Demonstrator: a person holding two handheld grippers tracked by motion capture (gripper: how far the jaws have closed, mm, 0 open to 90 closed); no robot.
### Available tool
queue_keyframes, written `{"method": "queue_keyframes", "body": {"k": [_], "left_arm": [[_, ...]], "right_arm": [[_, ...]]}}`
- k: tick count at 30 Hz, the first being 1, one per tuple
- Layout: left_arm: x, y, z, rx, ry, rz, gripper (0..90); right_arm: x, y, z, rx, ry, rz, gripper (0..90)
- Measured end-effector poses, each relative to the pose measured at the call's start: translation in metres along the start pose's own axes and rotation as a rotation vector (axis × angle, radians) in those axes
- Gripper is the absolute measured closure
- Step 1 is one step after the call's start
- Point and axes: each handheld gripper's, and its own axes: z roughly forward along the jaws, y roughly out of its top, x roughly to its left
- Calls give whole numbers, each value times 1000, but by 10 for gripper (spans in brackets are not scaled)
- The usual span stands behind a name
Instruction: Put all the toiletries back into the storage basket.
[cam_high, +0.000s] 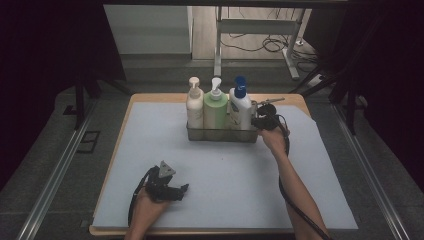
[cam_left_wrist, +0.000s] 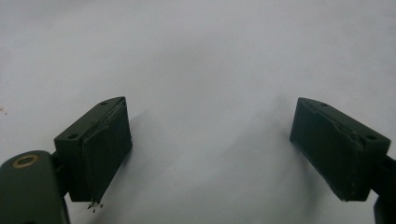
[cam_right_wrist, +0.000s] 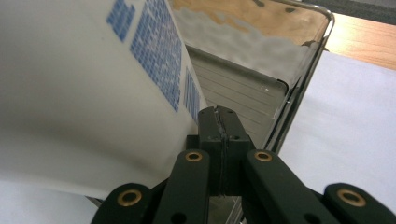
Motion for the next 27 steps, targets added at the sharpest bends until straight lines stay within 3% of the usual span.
{"method": "queue_keyframes", "body": {"k": [16, 23, 25, 27], "left_arm": [[0, 0, 0, 0, 0, 0, 122], [0, 0, 0, 1, 1, 1, 122], [0, 0, 0, 1, 1, 2, 122], [0, 0, 0, 2, 1, 1, 122]], "right_arm": [[7, -2, 5, 13, 37, -10, 896], [19, -1, 8, 19, 75, -39, 896], [21, -1, 9, 20, 56, -48, 897], [20, -2, 9, 19, 66, -39, 896]]}}
